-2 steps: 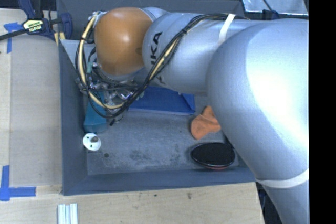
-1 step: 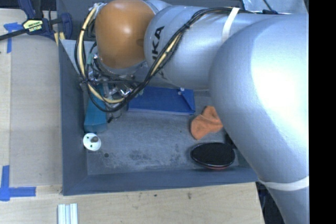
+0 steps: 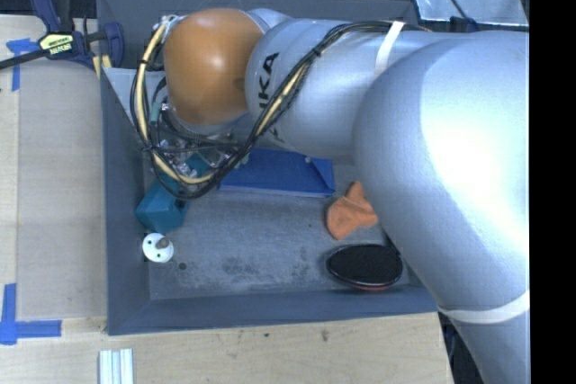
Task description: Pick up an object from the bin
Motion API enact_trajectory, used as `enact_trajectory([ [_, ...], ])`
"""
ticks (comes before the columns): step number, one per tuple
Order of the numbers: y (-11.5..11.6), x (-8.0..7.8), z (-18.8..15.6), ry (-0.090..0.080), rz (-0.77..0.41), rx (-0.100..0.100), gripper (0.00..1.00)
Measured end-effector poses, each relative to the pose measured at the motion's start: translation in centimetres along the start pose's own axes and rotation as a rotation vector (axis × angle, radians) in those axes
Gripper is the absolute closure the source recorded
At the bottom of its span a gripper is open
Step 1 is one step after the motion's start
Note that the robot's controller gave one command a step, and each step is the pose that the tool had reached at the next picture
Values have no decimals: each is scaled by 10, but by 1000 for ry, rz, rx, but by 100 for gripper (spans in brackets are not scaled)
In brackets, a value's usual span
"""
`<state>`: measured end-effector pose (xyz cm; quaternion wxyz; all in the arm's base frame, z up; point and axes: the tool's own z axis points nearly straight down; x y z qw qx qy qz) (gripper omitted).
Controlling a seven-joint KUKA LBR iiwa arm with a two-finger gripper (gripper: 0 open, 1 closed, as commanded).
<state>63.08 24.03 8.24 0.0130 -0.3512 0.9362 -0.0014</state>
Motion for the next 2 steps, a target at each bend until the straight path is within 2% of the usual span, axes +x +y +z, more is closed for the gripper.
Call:
enact_trajectory([
  [1, 0, 0, 0, 0, 2, 0, 100],
  [2, -2, -3, -105, 21, 3, -10, 100],
])
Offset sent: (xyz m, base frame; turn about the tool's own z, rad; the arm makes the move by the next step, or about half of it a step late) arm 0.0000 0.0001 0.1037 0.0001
